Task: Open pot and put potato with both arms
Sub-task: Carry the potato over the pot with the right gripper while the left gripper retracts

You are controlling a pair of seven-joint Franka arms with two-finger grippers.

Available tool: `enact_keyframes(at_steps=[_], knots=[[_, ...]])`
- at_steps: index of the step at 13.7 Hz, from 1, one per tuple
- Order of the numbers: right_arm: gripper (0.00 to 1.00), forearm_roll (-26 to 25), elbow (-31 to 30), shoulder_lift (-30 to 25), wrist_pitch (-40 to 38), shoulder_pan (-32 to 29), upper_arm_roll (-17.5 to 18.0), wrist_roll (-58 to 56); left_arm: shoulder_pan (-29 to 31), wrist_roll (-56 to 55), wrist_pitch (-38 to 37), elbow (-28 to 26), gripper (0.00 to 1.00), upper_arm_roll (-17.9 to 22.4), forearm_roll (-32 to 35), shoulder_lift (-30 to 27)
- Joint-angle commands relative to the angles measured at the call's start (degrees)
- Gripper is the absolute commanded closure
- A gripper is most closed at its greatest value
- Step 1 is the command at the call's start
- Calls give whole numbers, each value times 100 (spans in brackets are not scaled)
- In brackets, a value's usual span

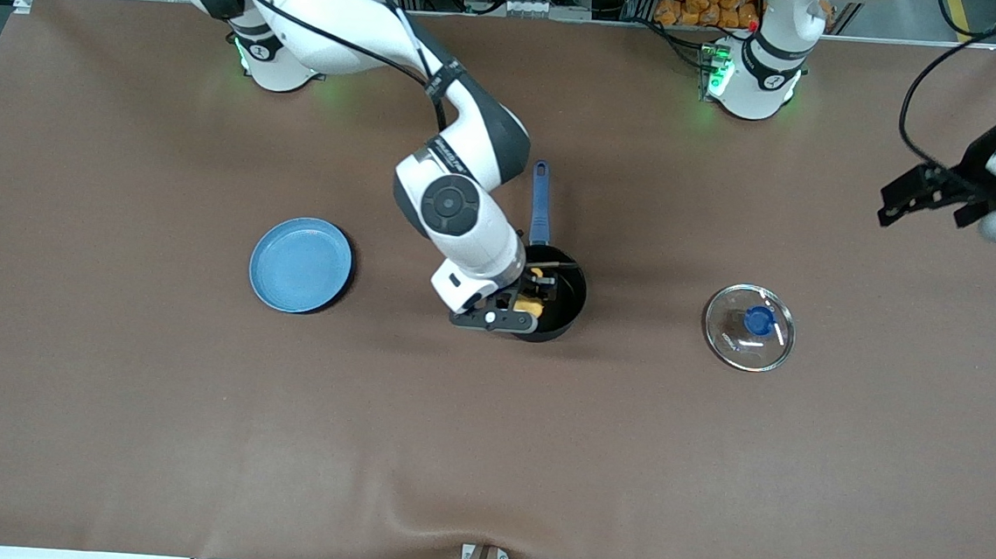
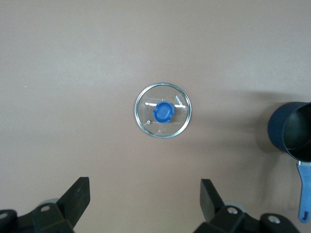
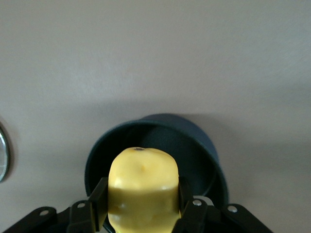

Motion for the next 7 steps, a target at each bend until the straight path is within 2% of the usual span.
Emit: enact_keyframes(at_steps=[1,7], knots=[[100,35,339,330,-67,222,-91,129,-36,-17,-179,119,0,87,-88,-58],[100,-115,339,621,-58,460,-126,173,35,-25,-223,321,0,87,-79,38]])
